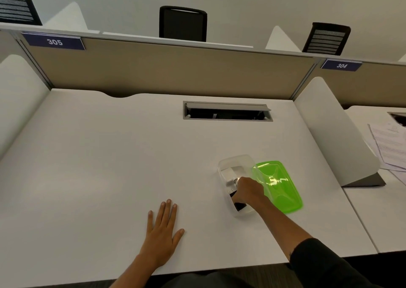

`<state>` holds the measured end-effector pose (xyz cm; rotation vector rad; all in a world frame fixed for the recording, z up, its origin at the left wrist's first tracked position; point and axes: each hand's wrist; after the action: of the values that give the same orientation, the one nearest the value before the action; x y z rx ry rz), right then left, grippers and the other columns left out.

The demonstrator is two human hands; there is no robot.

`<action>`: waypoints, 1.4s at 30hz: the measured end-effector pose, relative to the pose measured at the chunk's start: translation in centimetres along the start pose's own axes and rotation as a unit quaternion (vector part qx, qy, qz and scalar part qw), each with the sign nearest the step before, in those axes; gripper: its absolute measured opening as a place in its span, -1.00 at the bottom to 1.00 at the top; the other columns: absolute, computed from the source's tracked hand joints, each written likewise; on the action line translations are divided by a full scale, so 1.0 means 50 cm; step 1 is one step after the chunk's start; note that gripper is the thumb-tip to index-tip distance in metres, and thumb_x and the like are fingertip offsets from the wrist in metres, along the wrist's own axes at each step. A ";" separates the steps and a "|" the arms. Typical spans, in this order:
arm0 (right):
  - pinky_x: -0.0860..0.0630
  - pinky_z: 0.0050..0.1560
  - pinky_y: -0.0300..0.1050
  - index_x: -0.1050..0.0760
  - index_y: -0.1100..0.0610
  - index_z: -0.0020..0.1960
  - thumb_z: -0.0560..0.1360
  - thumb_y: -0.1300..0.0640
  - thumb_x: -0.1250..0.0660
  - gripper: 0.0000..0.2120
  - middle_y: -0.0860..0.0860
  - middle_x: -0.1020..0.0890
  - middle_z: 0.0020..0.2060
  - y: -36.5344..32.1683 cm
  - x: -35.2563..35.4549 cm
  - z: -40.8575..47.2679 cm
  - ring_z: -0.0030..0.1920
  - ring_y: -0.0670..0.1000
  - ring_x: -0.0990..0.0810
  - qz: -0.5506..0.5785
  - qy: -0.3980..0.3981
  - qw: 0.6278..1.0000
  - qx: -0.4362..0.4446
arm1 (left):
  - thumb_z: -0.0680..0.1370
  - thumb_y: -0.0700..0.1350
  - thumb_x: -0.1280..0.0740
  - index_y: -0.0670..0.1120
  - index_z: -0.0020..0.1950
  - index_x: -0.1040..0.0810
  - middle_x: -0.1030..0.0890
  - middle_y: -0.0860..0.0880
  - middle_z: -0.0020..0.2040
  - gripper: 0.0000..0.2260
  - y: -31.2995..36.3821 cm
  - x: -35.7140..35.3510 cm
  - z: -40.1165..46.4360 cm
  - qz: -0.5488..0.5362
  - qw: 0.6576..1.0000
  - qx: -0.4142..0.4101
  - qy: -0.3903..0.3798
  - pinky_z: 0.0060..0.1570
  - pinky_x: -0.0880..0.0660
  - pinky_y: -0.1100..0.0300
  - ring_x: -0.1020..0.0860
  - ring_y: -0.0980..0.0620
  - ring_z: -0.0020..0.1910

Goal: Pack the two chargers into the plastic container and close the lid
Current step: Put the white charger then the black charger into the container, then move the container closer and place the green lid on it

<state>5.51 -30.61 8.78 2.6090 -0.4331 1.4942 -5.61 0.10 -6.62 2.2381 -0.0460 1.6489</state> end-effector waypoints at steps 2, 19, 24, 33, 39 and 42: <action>-0.67 0.16 -0.06 -0.58 -0.03 0.34 0.37 -0.03 -0.51 -0.46 -0.02 -0.73 0.08 0.003 0.000 0.001 0.13 0.10 -0.73 0.004 -0.008 1.000 0.006 | 0.67 0.36 0.13 -0.01 0.70 0.32 0.36 -0.02 0.71 -0.25 0.000 0.001 0.000 0.000 1.000 0.001 0.001 0.62 0.27 -0.25 0.34 -0.04 0.70; -0.59 0.13 0.06 -0.64 0.06 0.22 0.50 -0.14 -0.48 -0.61 0.04 -0.63 0.13 0.111 -0.035 -0.012 0.24 0.12 -0.53 0.136 0.214 0.967 0.020 | 0.67 0.15 -0.32 -0.05 0.65 -0.33 -0.54 -0.03 0.51 -0.41 0.105 0.139 0.137 -0.252 0.965 0.043 0.058 0.50 -0.36 0.09 -0.53 -0.01 0.46; -0.58 0.17 0.11 -0.61 0.10 0.30 0.44 0.00 -0.54 -0.54 0.09 -0.59 0.21 0.147 -0.072 -0.032 0.25 0.18 -0.50 0.182 0.282 0.942 -0.017 | 0.64 0.13 -0.38 -0.05 0.62 -0.35 -0.59 -0.10 0.43 -0.41 0.198 0.217 0.229 -0.399 0.914 0.076 0.010 0.22 -0.59 0.13 -0.65 -0.06 0.26; -0.55 0.28 0.16 -0.52 0.21 0.39 0.50 0.20 -0.50 -0.52 0.17 -0.51 0.24 0.187 -0.132 -0.061 0.24 0.23 -0.53 0.329 0.252 0.907 -0.082 | 0.67 0.03 -0.37 -0.10 0.65 -0.31 -0.54 -0.15 0.48 -0.42 0.290 0.274 0.335 -0.405 0.911 0.070 -0.030 0.42 -0.52 -0.06 -0.56 -0.14 0.41; -0.59 0.18 0.12 -0.57 0.21 0.28 0.58 0.09 -0.42 -0.68 0.09 -0.57 0.01 0.196 -0.145 -0.060 0.05 0.19 -0.63 0.438 0.203 0.863 -0.150 | 0.68 -0.15 -0.35 -0.14 0.57 -0.43 -0.57 -0.18 0.35 -0.55 0.292 0.275 0.357 -0.389 0.917 0.081 -0.017 0.33 -0.55 0.02 -0.59 -0.13 0.28; -0.69 0.00 0.12 -0.58 0.17 0.23 0.59 0.15 -0.39 -0.77 0.09 -0.58 -0.01 0.196 -0.141 -0.056 -0.15 0.15 -0.76 0.498 0.192 0.830 -0.161 | 0.66 -0.21 -0.36 -0.15 0.49 -0.51 -0.63 -0.19 0.28 -0.62 0.289 0.274 0.361 -0.397 0.914 0.079 -0.017 0.18 -0.58 0.11 -0.58 -0.04 0.10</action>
<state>-3.07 -37.97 3.69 1.7303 -1.9763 1.8512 11.91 -16.36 5.37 1.9710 0.8945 1.1759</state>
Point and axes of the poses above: each hand's wrist, its own z-axis towards the middle knuckle, its own x-axis out of the back of the hand, y = z × x
